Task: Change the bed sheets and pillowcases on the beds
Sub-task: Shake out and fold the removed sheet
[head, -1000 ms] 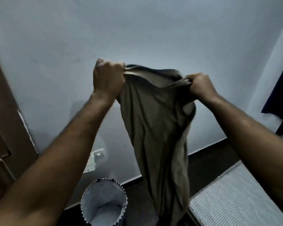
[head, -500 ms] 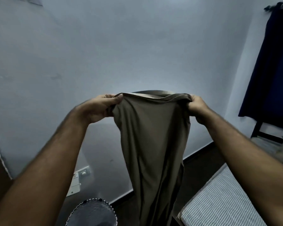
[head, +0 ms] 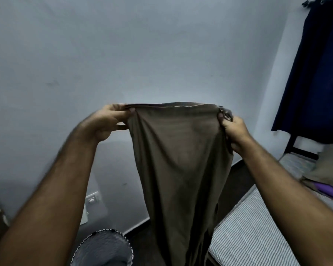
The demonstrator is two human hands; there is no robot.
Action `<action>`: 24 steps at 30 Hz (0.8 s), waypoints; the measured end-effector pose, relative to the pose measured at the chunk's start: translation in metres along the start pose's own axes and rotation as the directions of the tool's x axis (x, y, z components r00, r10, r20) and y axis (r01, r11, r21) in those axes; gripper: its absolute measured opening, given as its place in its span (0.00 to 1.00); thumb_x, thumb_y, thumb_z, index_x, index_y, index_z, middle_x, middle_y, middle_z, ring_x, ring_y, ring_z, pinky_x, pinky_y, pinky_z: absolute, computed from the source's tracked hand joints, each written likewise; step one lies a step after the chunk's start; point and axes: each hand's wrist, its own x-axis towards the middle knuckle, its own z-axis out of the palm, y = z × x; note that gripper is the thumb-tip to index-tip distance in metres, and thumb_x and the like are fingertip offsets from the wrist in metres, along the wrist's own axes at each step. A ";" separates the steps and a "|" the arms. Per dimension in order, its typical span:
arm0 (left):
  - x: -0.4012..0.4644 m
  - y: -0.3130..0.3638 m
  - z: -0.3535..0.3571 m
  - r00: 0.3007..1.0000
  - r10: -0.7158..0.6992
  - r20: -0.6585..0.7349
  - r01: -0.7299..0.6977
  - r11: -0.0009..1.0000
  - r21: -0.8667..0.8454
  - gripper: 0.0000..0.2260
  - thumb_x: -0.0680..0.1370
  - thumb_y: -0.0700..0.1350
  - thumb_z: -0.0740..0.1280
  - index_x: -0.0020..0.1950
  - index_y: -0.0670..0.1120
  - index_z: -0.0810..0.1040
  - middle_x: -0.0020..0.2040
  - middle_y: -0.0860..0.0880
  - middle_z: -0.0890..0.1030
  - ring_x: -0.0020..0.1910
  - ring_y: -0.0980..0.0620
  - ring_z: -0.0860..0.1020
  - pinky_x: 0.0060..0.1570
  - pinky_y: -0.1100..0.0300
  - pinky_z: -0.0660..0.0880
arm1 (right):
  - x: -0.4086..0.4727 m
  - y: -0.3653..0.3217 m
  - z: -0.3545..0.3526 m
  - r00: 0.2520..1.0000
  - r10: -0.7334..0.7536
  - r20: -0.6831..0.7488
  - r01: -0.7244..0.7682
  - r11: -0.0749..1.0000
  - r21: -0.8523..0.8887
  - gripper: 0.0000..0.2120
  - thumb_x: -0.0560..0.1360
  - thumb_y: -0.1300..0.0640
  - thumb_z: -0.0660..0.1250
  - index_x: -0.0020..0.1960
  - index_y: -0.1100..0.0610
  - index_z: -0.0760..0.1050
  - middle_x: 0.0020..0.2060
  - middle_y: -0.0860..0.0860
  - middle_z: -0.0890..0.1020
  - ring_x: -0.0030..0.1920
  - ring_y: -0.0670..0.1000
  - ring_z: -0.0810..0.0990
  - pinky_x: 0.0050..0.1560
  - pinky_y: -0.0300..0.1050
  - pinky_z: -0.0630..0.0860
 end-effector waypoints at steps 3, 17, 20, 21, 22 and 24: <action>0.008 -0.003 0.011 0.956 -0.117 -0.269 0.034 0.955 -0.294 0.10 0.85 0.50 0.60 0.46 0.50 0.76 0.37 0.53 0.79 0.36 0.53 0.77 0.43 0.54 0.75 | -0.008 0.000 0.007 0.973 -0.168 0.157 0.213 0.917 -0.338 0.12 0.82 0.49 0.64 0.60 0.52 0.80 0.51 0.45 0.85 0.53 0.44 0.81 0.54 0.42 0.75; 0.019 0.026 0.009 0.974 -0.120 -0.191 0.005 0.858 -0.514 0.16 0.86 0.53 0.58 0.52 0.43 0.78 0.46 0.44 0.84 0.44 0.48 0.85 0.43 0.55 0.82 | -0.038 -0.001 0.046 0.998 0.043 0.055 -0.031 0.978 -0.208 0.29 0.76 0.29 0.59 0.56 0.52 0.80 0.52 0.46 0.85 0.56 0.49 0.82 0.60 0.46 0.78; 0.025 0.007 -0.006 0.933 -0.360 -0.016 0.329 0.869 -0.370 0.18 0.85 0.53 0.59 0.52 0.39 0.78 0.45 0.42 0.84 0.40 0.46 0.85 0.38 0.55 0.82 | -0.054 -0.009 0.051 0.866 0.164 0.473 0.138 0.830 -0.541 0.36 0.70 0.22 0.54 0.56 0.50 0.81 0.50 0.41 0.84 0.53 0.45 0.81 0.54 0.40 0.76; 0.028 0.000 -0.013 0.921 -0.391 0.003 0.366 0.860 -0.356 0.17 0.85 0.52 0.59 0.50 0.39 0.78 0.43 0.41 0.84 0.39 0.46 0.84 0.37 0.55 0.82 | -0.060 -0.012 0.051 0.802 0.253 0.541 0.168 0.774 -0.610 0.30 0.70 0.26 0.58 0.51 0.50 0.80 0.45 0.39 0.84 0.48 0.43 0.81 0.47 0.36 0.76; 0.031 -0.007 -0.019 0.915 -0.403 0.012 0.380 0.852 -0.361 0.16 0.85 0.50 0.60 0.48 0.39 0.78 0.43 0.42 0.83 0.39 0.46 0.83 0.36 0.55 0.83 | -0.062 -0.013 0.050 0.731 0.347 0.588 0.193 0.721 -0.666 0.23 0.70 0.31 0.65 0.50 0.50 0.79 0.43 0.39 0.83 0.45 0.41 0.82 0.43 0.35 0.75; 0.036 -0.018 -0.032 0.918 -0.397 0.002 0.361 0.831 -0.424 0.14 0.85 0.48 0.60 0.46 0.41 0.76 0.44 0.43 0.80 0.40 0.47 0.81 0.37 0.56 0.83 | -0.065 -0.012 0.053 0.584 0.501 0.639 0.262 0.628 -0.733 0.18 0.70 0.43 0.75 0.55 0.50 0.78 0.47 0.41 0.85 0.47 0.39 0.84 0.45 0.33 0.78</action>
